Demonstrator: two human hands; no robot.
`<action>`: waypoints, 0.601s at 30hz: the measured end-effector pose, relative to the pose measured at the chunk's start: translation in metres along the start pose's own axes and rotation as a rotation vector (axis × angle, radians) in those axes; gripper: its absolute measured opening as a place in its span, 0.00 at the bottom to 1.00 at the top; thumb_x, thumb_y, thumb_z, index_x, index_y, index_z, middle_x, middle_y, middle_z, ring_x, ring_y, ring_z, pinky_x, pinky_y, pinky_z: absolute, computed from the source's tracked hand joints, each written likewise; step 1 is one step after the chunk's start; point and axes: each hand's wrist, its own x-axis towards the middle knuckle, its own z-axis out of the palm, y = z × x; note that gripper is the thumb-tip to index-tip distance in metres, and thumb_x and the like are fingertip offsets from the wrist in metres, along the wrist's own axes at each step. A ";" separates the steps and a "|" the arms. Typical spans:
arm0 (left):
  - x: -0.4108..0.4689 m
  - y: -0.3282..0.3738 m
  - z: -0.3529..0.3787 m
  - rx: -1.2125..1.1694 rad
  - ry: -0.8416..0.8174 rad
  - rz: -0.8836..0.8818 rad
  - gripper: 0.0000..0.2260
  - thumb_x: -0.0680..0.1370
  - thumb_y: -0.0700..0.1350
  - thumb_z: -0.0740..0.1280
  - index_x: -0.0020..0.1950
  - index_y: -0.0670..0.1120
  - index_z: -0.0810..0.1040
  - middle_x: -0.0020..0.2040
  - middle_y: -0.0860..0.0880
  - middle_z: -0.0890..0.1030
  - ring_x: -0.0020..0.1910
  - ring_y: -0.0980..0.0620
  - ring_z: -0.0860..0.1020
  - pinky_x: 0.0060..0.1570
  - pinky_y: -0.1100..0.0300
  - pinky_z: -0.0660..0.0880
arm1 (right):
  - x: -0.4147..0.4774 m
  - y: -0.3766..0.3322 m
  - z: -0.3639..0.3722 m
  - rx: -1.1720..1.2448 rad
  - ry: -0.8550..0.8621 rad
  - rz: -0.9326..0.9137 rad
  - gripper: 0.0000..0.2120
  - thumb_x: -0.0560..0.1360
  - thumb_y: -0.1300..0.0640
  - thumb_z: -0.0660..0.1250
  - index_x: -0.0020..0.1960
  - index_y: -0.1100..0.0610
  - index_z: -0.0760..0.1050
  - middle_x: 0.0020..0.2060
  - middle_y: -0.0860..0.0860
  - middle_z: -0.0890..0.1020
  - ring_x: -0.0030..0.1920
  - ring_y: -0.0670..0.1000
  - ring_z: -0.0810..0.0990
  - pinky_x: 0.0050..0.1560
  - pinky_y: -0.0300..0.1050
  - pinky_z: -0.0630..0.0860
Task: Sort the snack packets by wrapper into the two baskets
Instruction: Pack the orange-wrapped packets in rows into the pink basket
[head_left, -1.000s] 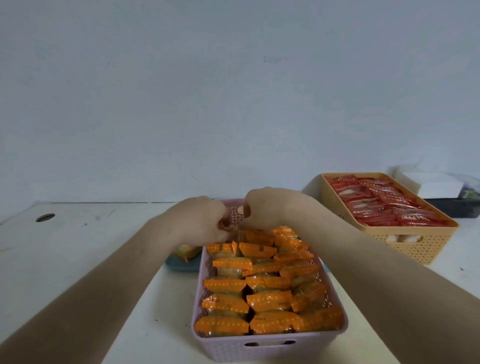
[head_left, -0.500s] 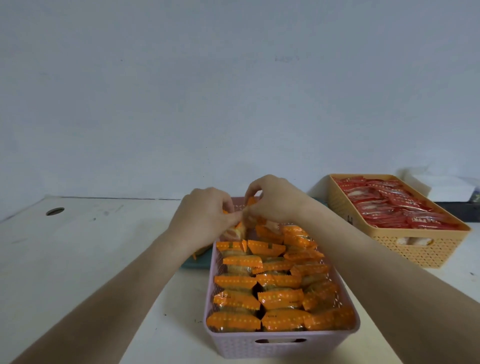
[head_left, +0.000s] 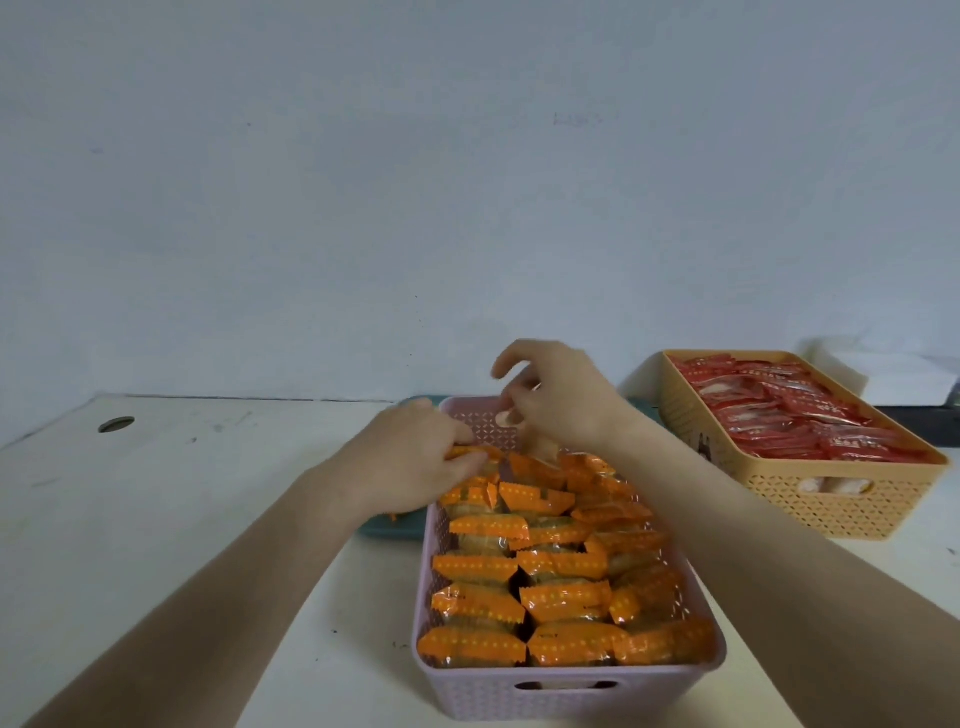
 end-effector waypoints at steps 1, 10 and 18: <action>0.000 -0.002 0.001 -0.029 -0.022 0.009 0.16 0.80 0.55 0.60 0.40 0.49 0.81 0.28 0.54 0.74 0.26 0.57 0.73 0.32 0.63 0.66 | 0.002 0.003 -0.005 -0.081 0.082 0.013 0.13 0.75 0.64 0.60 0.54 0.50 0.76 0.44 0.50 0.85 0.44 0.50 0.82 0.48 0.49 0.80; -0.006 -0.017 -0.014 -0.320 0.513 -0.358 0.05 0.78 0.42 0.65 0.48 0.52 0.79 0.44 0.56 0.79 0.42 0.58 0.77 0.39 0.67 0.69 | 0.006 0.025 0.002 -0.526 -0.172 0.025 0.11 0.72 0.53 0.70 0.54 0.54 0.79 0.50 0.52 0.81 0.48 0.53 0.79 0.48 0.48 0.79; -0.019 -0.040 0.039 0.031 -0.223 -0.527 0.19 0.74 0.59 0.69 0.59 0.50 0.75 0.53 0.50 0.81 0.48 0.51 0.79 0.50 0.56 0.77 | 0.009 0.005 0.003 -0.163 -0.067 -0.029 0.11 0.73 0.54 0.69 0.55 0.53 0.82 0.50 0.49 0.82 0.50 0.48 0.79 0.48 0.39 0.72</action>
